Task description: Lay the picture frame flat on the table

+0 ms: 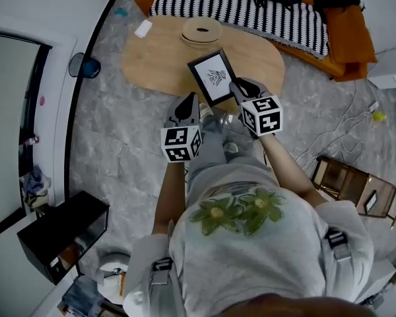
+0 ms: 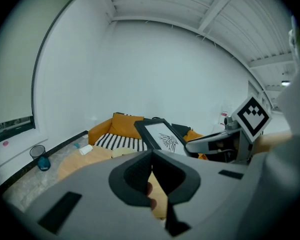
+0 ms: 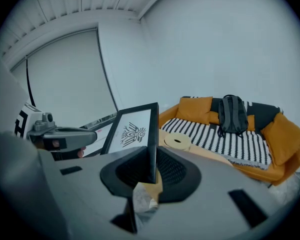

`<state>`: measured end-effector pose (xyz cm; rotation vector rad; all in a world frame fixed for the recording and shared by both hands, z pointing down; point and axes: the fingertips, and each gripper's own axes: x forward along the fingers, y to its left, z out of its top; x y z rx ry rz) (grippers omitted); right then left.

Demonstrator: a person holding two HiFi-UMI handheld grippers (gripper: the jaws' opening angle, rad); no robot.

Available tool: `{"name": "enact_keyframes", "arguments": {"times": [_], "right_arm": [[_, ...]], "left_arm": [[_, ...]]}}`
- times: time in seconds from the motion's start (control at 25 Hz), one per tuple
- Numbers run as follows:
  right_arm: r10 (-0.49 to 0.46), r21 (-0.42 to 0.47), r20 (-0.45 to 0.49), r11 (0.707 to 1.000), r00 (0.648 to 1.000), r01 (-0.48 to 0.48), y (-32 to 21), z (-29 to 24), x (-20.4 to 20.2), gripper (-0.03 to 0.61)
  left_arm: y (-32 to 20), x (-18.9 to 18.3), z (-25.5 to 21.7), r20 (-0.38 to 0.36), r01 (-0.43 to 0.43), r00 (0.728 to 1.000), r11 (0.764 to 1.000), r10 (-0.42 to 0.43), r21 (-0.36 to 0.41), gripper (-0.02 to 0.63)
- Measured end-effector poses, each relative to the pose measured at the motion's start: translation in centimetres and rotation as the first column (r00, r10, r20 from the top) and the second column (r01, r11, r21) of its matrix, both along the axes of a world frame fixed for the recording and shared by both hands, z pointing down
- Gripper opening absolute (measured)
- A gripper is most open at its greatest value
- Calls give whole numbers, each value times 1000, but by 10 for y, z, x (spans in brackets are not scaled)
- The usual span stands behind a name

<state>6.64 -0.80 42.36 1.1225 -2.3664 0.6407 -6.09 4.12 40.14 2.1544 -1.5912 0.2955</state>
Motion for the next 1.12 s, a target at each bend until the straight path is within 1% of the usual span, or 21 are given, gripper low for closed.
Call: {"name": "enact_keyframes", "arguments": {"times": [0.52, 1.12], "right_arm": [[-14, -40, -23, 999, 1000, 13, -26, 22, -11, 71], [-11, -60, -38, 998, 999, 9, -45, 46, -18, 71]], "left_arm": [[-27, -1, 19, -15, -22, 1000, 998, 21, -51, 14], [-49, -9, 36, -18, -25, 1000, 998, 23, -62, 14]]}}
